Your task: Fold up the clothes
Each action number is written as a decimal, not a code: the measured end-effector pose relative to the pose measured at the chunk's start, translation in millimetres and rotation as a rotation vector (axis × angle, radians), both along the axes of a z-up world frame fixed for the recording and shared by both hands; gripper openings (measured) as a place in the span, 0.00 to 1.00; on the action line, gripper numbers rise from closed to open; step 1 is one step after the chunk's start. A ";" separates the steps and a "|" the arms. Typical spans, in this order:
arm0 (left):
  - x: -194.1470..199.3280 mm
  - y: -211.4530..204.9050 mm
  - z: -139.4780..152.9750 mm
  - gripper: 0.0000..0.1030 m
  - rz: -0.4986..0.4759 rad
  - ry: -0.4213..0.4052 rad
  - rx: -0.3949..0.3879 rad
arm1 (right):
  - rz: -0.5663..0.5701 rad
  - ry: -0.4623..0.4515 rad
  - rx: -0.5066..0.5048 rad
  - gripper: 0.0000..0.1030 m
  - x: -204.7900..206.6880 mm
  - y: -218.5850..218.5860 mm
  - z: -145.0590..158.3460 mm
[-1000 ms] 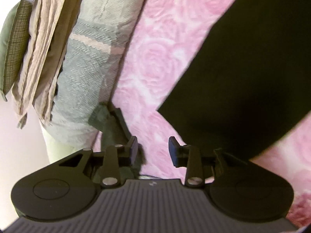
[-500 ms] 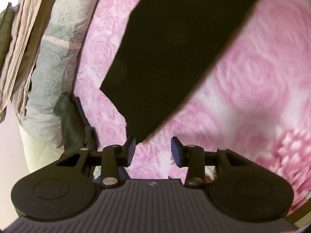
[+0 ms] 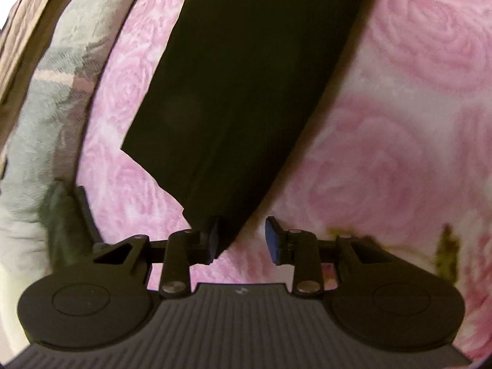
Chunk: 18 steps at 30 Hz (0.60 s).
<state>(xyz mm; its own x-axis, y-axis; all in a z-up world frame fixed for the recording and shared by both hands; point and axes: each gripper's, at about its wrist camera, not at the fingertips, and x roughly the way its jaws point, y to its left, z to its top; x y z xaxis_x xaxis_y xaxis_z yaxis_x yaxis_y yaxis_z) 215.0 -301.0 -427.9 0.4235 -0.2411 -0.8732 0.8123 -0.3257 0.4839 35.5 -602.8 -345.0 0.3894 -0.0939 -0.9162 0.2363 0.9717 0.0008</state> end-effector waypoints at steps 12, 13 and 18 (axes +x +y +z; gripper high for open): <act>22.1 19.3 49.5 0.29 0.168 0.107 -0.157 | -0.272 -0.153 0.115 0.74 127.8 -60.5 -65.4; 22.4 20.0 55.7 0.29 0.191 0.115 -0.171 | -0.268 -0.176 0.098 0.77 135.8 -61.2 -66.2; 10.1 -12.8 74.6 0.29 0.206 0.152 -0.227 | -0.283 -0.259 0.113 0.77 136.0 -74.4 -55.8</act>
